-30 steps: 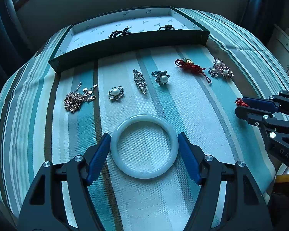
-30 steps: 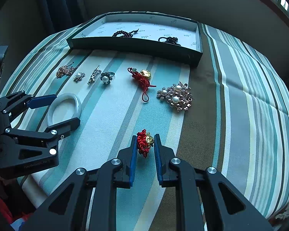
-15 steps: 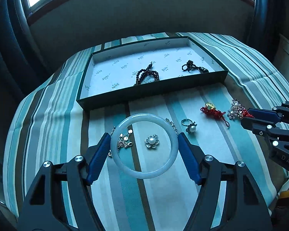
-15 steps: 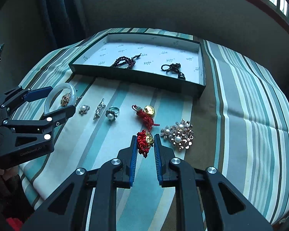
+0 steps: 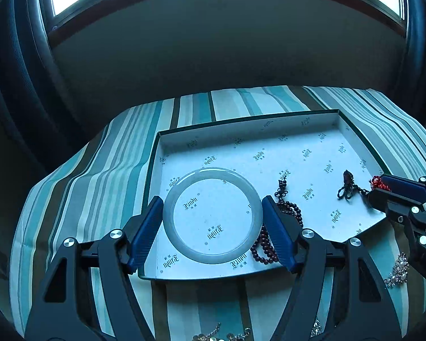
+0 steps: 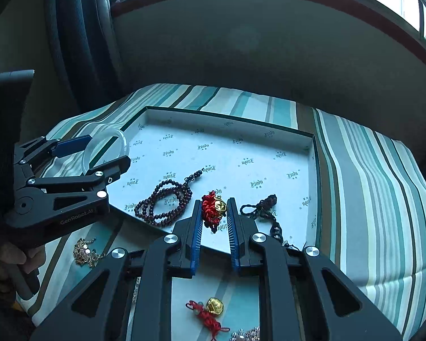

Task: Organize jewelry
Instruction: 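Carry the bangle and red charm into the tray and open both tools, then withdraw the left tool while the right grasps the red cord gold-coin pendant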

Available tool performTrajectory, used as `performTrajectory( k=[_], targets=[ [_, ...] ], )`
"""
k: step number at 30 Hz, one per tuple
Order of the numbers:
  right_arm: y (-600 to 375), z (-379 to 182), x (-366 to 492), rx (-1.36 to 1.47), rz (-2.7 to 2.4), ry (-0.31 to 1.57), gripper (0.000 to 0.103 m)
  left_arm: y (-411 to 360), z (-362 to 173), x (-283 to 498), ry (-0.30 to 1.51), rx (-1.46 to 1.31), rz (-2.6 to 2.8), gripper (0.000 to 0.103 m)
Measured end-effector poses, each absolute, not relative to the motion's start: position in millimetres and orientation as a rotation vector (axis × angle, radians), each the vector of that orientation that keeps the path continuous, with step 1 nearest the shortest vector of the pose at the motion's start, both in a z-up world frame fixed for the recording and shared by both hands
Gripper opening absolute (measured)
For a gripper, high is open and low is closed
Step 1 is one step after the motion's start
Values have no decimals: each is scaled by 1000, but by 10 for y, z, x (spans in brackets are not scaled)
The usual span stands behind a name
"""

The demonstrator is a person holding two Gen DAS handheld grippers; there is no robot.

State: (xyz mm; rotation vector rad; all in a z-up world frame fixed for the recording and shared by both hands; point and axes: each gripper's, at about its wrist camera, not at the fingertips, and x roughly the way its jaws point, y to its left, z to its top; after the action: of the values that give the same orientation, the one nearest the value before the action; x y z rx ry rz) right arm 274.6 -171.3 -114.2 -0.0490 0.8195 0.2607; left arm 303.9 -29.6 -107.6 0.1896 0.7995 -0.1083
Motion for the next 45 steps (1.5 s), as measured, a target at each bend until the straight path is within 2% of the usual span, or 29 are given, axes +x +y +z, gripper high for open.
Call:
performTrajectory(
  k=[11,31,33,35,45],
  targets=[
    [-1610,-1620,3134,-64,265,916,17,-189,-1661,3354,910,216,-101,71],
    [-1665,-1780,3072,-83,263,958,20,-160,-1692,3322,924,193,-143,72],
    [-1679,-1781,3077,-77,258,959,28,-172,-1693,3327,921,211,-130,77],
    [-1695,-1772,3091,-60,255,955,45,-172,-1687,3322,919,210,-134,78],
    [-1763,-1441,2795,-90,238,890,45,-125,-1429,3118,883,196,-116,78]
  ],
)
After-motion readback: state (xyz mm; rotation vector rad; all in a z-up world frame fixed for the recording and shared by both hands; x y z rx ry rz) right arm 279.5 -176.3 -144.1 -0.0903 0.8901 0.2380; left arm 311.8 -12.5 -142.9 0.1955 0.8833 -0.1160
